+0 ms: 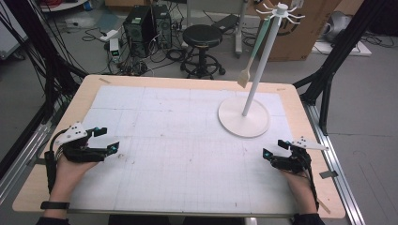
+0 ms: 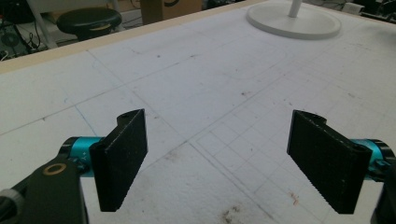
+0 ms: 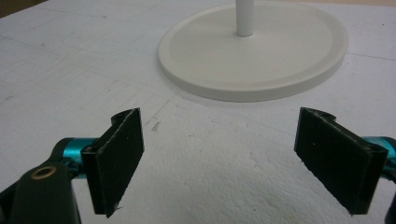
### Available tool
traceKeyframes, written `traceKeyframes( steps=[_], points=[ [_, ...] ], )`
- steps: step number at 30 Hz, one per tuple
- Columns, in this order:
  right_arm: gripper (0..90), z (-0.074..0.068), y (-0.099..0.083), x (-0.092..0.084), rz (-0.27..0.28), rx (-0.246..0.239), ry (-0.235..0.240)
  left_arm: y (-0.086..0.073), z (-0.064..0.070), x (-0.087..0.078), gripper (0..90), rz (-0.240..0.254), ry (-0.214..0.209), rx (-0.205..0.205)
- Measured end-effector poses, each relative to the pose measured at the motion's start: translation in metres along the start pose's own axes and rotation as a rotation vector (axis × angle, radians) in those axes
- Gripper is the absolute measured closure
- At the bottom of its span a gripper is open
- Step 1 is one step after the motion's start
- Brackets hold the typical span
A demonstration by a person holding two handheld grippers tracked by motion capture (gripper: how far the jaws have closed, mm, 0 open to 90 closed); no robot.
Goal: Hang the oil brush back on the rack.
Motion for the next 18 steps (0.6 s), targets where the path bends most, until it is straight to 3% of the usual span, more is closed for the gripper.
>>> traceKeyframes(
  steps=[18],
  points=[
    [15.3, 0.001, -0.004, 0.002, -0.017, 0.004, -0.001, -0.013, -0.004, 0.002, 20.6, -0.014, -0.005, -0.025]
  ],
)
Point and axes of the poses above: each handheld gripper's, and its own axes: x roughly forward along the jaws, y roughly out of its top, z roughly to its right, the point moved 5 cm from there along x, roughly forward along the jaws, and after that the axes turned 12 degrees about y, right-handed, at the moved point
